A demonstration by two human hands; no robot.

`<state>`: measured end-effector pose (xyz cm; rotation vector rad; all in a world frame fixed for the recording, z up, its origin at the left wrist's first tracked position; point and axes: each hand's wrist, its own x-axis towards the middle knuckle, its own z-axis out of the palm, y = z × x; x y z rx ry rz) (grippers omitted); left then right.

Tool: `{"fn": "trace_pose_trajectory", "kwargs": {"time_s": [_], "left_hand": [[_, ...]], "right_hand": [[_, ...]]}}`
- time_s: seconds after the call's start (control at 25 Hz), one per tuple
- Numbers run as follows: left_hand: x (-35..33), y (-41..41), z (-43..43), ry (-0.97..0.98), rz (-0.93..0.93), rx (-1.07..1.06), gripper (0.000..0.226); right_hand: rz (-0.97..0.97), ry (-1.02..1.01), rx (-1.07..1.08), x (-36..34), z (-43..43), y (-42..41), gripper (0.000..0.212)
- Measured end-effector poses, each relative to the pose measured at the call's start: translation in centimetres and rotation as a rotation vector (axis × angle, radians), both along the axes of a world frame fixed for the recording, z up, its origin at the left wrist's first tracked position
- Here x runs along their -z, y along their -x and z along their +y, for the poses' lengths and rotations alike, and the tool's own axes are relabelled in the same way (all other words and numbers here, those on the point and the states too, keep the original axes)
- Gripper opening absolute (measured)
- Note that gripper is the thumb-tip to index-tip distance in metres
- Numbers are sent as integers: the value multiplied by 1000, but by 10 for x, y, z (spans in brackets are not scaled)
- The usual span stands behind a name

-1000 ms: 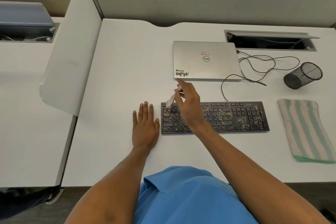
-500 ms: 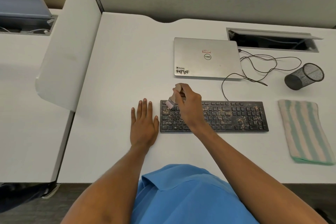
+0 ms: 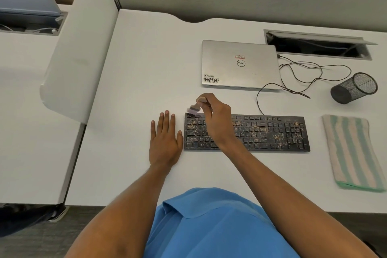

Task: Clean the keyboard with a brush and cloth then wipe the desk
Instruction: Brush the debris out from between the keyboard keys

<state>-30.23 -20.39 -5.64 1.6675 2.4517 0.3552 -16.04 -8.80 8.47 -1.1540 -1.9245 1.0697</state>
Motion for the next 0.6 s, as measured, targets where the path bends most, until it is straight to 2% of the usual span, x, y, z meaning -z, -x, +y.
{"fn": "trace_pose_trajectory", "kwargs": {"time_s": [0.4, 0.6], "left_hand": [[-1, 0, 0, -5, -3, -5, 66], [-3, -1, -1, -2, -5, -10, 68]], "right_hand": [[-70, 2, -156, 7, 2, 8, 16], [-103, 36, -143, 1, 3, 0, 17]]}}
